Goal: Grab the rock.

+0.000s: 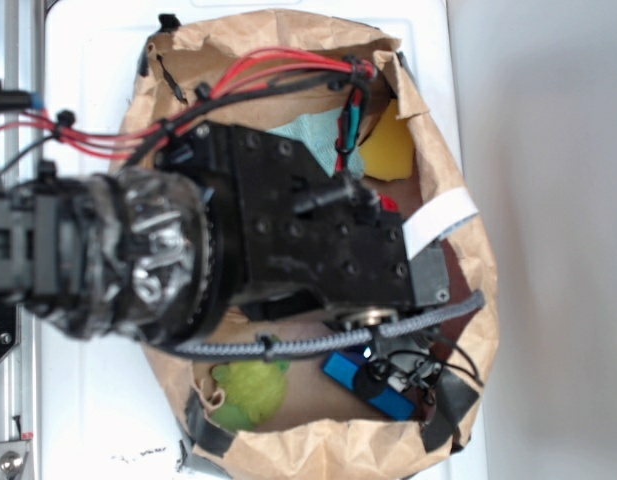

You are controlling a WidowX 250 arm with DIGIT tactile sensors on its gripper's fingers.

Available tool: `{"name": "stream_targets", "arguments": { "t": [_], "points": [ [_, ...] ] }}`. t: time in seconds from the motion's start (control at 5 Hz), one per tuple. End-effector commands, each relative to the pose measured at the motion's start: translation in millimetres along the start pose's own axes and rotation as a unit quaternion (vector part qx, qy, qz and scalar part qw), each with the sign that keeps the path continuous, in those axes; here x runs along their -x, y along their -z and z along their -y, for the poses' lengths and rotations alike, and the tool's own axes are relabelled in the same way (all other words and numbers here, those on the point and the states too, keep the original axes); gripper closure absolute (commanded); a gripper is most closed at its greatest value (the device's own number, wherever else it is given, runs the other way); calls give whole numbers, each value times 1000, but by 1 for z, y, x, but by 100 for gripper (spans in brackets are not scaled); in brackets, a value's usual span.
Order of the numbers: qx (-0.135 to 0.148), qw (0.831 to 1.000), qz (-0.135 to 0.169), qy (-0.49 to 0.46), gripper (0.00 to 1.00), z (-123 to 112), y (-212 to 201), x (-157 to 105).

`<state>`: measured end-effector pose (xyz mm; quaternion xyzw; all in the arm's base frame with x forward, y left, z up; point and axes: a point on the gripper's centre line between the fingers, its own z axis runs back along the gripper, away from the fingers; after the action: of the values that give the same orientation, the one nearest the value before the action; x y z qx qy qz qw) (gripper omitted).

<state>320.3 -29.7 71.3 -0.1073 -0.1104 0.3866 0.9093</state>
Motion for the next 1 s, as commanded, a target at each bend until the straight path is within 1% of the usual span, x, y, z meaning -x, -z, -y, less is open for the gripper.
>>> {"name": "stream_targets", "arguments": {
  "t": [0.0, 0.4, 0.6, 0.8],
  "points": [
    [20, 999, 20, 21, 0, 12, 8, -6],
    [-13, 999, 18, 48, 0, 7, 34, 6],
    [-39, 998, 13, 39, 71, 7, 41, 2],
    [-47, 996, 30, 73, 100, 6, 38, -5]
  ]
}}
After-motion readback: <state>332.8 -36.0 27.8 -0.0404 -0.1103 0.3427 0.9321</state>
